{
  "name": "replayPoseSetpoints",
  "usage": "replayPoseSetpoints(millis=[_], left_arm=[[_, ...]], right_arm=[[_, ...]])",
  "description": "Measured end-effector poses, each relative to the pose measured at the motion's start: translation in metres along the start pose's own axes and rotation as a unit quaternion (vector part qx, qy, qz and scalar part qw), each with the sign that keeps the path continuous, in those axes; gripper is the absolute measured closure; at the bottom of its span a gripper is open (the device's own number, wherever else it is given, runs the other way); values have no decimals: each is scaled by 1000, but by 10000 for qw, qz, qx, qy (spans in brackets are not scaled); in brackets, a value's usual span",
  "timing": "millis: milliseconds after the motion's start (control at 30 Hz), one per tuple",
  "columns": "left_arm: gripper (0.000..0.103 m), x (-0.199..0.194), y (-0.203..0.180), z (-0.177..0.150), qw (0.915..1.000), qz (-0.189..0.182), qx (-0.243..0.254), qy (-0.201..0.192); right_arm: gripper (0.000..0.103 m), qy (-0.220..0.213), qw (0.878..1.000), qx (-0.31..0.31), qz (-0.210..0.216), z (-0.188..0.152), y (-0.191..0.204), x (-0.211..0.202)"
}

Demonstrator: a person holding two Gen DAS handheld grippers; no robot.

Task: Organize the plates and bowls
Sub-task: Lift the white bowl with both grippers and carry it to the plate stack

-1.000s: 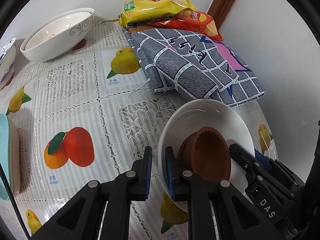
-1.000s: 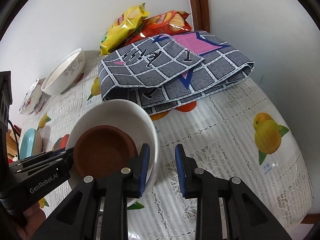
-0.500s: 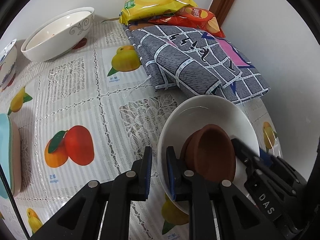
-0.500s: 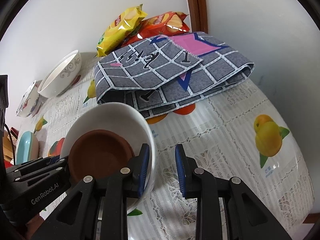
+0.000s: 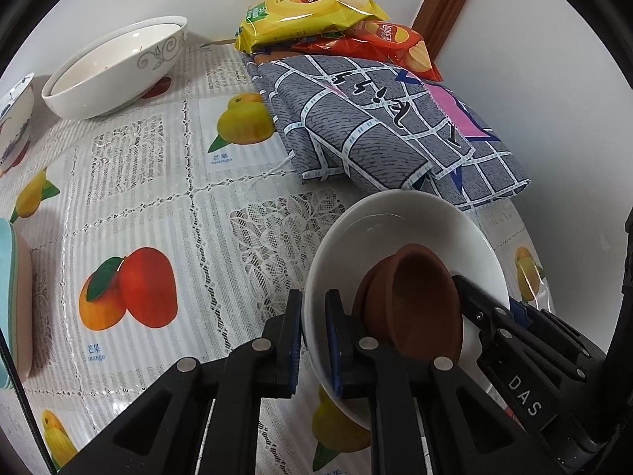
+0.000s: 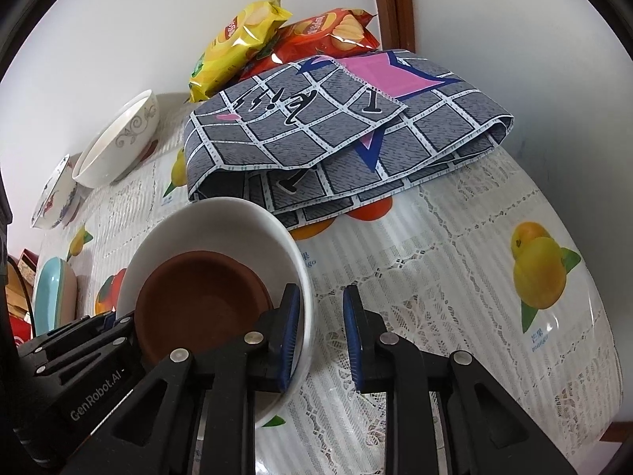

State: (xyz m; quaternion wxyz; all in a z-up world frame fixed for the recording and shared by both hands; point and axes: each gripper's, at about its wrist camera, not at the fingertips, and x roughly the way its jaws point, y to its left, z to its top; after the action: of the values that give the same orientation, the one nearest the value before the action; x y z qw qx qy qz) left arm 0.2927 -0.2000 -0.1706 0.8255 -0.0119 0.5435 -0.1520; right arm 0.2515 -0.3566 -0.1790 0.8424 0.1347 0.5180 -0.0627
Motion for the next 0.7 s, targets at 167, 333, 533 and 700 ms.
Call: replayPoseSetpoints(millis=[167, 333, 533, 700], left_arm=[[91, 1, 1, 1, 9999, -75, -30, 102], [92, 0, -2, 1, 10000, 32, 49, 75], [93, -2, 1, -1, 9999, -66, -38, 129], [93, -7, 9, -5, 9998, -110, -98, 167]], right_arm=[[90, -25, 10000, -36, -27, 1, 4, 1], [95, -90, 10000, 17, 26, 0, 5, 0], [95, -154, 9998, 69, 36, -4, 6, -4], [94, -123, 9998, 84, 98, -7, 10, -6]])
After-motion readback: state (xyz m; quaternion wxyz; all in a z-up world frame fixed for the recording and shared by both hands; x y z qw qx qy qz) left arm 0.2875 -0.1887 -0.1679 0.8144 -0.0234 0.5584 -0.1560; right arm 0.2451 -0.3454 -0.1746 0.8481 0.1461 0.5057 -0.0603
